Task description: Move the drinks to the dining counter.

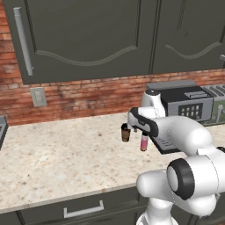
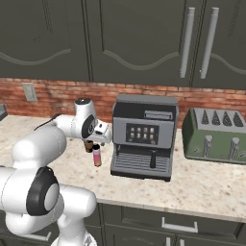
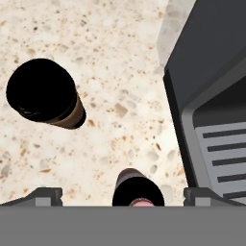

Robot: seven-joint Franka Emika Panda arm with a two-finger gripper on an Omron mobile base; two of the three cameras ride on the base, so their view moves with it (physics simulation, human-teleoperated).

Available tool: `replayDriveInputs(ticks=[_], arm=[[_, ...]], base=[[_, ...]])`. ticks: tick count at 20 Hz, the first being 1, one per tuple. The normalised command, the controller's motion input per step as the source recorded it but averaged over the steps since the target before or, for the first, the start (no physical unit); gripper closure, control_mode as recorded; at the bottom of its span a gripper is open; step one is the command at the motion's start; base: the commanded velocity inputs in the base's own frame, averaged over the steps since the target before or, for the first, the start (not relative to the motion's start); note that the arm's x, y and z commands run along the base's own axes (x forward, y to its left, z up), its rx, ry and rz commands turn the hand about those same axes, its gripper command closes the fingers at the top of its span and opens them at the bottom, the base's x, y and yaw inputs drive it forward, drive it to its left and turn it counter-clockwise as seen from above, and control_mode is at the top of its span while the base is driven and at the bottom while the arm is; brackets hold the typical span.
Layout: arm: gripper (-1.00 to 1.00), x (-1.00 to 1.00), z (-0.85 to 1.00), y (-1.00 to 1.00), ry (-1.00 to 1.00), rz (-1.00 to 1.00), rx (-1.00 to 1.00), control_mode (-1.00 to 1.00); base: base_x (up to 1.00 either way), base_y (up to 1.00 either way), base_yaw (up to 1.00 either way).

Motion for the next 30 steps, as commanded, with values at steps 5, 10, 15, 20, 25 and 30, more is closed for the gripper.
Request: replayDriveInputs(ticks=[5,10,15,20,25,30], arm=[[-1.0,0.0,-0.02,-0.02,0.02,-0.03,0.0,-1.0],[-1.0,0.0,0.0,0.0,0.0,-0.08,0.0,-1.0],[-1.0,0.0,0.0,-0.02,0.0,-0.1,0.0,-1.0],[-1.0,-0.04,0.0,-0.09,0.0,-0.1,0.0,-1.0],[-1.0,-0.09,0.0,-0.11,0.0,-0.08,0.0,-1.0],[-1.0,-0.09,0.0,-0.07,0.02,-0.07,0.0,-1.0]], base=[[0.0,0.0,0.0],[0.0,0.0,0.0],[0.0,0.0,0.0],[0.0,0.0,0.0],[0.0,0.0,0.0],[0.0,0.0,0.0]])
